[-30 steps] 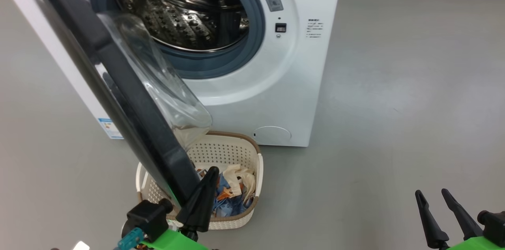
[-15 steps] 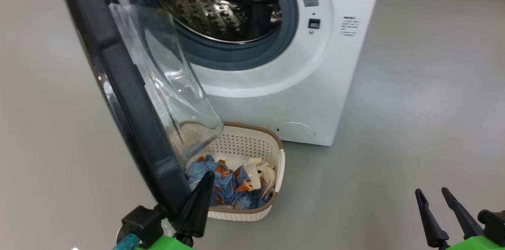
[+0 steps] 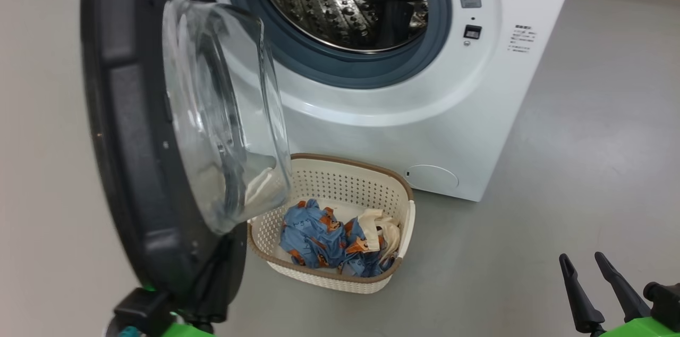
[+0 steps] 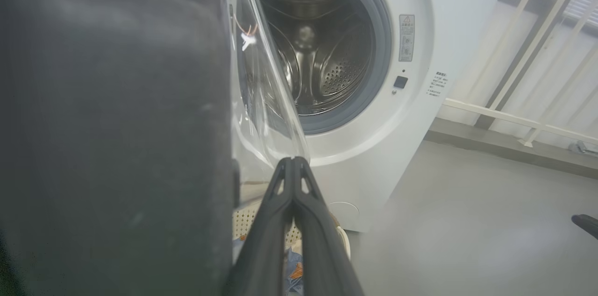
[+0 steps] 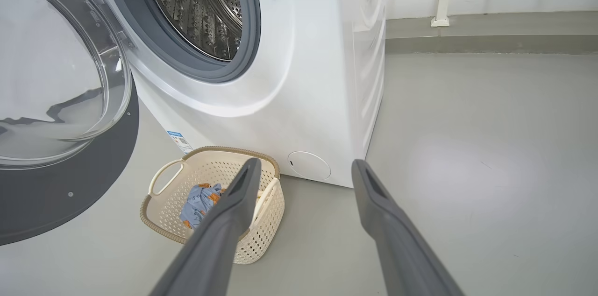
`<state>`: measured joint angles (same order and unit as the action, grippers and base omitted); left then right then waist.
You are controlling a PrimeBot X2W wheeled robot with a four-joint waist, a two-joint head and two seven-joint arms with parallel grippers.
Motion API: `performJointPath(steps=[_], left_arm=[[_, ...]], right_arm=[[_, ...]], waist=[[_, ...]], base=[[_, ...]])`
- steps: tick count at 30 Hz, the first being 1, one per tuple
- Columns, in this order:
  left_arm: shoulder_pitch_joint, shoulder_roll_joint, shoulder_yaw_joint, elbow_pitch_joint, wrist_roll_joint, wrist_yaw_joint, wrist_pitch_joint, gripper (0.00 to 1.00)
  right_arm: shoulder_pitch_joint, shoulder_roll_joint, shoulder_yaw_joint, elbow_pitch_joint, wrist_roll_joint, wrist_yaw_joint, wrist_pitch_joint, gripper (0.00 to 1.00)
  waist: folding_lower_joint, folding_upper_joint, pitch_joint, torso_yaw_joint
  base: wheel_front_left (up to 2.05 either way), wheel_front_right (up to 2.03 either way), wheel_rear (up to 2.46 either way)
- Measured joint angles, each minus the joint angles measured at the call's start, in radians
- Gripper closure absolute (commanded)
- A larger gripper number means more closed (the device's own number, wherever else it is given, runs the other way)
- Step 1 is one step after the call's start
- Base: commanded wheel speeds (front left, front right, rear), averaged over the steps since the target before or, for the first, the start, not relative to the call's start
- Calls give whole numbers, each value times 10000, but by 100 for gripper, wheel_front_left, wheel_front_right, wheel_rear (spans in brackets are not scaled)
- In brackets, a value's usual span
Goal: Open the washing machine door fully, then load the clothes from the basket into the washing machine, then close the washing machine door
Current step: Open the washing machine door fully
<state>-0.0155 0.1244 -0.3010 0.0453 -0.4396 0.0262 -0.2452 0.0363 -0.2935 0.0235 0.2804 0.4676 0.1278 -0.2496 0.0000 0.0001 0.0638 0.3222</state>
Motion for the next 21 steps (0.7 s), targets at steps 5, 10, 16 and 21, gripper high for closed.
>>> performJointPath(steps=[5,10,16,21], left_arm=[[13,341,431,-29,-15,293,58,100],[182,665,963,-115,-19,640,167,100],[235,995,1655,-127,-234,907,176,100],[199,1166,2144,79,-326,1022,161,100]], right_arm=[[-15,31,0,0,-2,0,0,0],[-21,50,6,0,-2,0,0,0],[-24,46,4,-42,-2,0,0,0],[-67,27,2,-52,-2,0,0,0]], waist=[[0,0,2,201],[0,-1,-4,276],[0,0,73,288],[0,0,172,258]], base=[[0,0,0],[0,0,0],[0,0,0],[0,0,0]])
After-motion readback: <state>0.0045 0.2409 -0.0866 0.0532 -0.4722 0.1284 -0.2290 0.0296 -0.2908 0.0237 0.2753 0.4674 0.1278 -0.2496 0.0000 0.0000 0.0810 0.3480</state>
